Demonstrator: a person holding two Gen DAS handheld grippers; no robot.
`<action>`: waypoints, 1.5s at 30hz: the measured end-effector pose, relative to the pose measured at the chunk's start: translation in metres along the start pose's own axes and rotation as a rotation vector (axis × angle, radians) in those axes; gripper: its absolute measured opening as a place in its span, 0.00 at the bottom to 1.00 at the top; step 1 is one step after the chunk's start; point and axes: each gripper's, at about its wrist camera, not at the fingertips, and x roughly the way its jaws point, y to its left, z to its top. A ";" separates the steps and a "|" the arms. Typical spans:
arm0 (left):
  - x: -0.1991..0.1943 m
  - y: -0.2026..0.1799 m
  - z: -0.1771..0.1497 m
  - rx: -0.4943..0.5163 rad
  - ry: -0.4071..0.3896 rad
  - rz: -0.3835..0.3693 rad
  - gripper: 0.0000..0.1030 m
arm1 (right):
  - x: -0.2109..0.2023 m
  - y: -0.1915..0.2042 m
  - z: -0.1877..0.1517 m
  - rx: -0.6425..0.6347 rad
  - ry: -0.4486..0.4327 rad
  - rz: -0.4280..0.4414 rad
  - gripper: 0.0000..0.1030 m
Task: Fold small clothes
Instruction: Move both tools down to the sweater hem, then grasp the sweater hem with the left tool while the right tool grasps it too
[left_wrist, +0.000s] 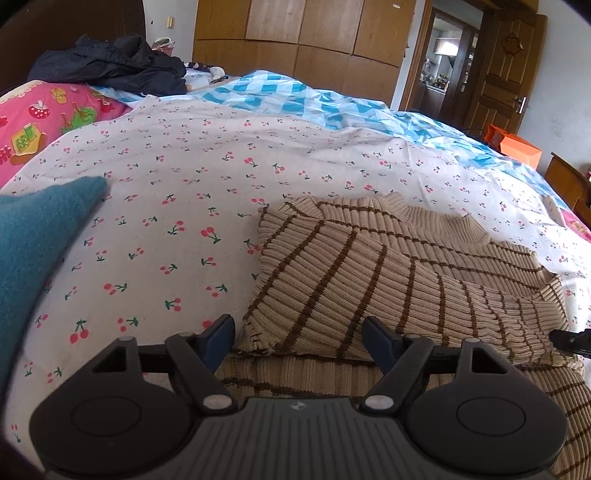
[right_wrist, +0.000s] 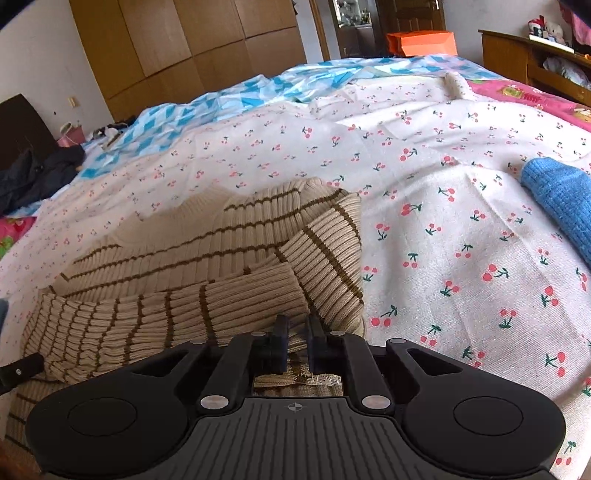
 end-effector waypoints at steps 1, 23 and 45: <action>0.001 0.001 0.000 -0.004 0.005 0.005 0.79 | 0.000 -0.001 0.001 0.000 -0.002 0.000 0.12; -0.107 0.019 -0.044 0.066 0.435 -0.108 0.79 | -0.143 -0.046 -0.061 -0.158 0.320 0.070 0.27; -0.136 -0.007 -0.084 0.030 0.647 -0.142 0.79 | -0.145 -0.052 -0.118 -0.013 0.666 0.243 0.14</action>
